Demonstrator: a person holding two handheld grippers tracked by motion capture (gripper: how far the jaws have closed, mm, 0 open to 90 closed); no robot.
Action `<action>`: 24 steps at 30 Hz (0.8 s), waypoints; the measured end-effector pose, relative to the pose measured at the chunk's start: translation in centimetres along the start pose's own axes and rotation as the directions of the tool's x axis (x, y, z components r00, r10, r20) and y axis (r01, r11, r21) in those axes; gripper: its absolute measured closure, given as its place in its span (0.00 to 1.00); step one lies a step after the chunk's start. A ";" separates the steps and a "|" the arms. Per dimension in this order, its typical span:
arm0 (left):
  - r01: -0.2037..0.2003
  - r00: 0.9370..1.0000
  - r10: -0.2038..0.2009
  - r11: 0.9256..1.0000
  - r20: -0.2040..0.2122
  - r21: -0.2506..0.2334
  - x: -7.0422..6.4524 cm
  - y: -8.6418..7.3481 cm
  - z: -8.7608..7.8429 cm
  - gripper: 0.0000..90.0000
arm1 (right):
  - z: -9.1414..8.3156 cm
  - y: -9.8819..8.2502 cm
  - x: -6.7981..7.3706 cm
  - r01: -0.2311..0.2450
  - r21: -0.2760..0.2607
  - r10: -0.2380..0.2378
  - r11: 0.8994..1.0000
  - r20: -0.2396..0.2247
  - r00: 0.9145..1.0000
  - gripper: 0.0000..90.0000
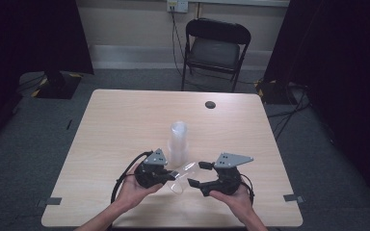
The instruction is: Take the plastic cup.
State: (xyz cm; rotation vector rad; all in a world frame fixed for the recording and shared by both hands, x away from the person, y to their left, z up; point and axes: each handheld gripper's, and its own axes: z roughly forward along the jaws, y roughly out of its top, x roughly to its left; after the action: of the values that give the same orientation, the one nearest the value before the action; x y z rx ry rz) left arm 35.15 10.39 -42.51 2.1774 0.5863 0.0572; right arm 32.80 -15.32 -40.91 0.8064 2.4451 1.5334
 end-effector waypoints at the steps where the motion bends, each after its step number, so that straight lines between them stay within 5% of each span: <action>1: 0.007 1.000 -0.007 1.000 0.011 0.005 0.0 0.0 0.0 0.98 | 0.1 0.0 0.1 0.007 0.007 -0.007 1.000 -0.005 1.000 0.31; 7: 0.025 0.995 -0.031 0.998 0.094 0.062 0.4 0.0 0.5 0.98 | 0.5 -0.3 0.2 0.033 0.028 -0.032 0.999 -0.023 0.999 0.26; 13: 0.037 0.990 -0.049 0.995 0.129 0.093 0.5 -0.1 0.7 0.98 | 0.8 -0.6 0.6 0.090 0.060 -0.087 0.994 -0.055 0.995 0.24; 24: 0.095 0.983 -0.111 0.989 0.145 0.110 1.1 -0.4 0.9 0.98 | 1.6 -1.4 1.3 0.176 0.107 -0.172 0.979 -0.052 0.984 0.17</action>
State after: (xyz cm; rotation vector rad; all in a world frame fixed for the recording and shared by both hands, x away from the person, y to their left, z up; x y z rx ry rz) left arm 36.18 10.38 -43.58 2.2227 0.6261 -0.1959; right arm 31.80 -13.85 -42.63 0.5636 2.5733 1.3770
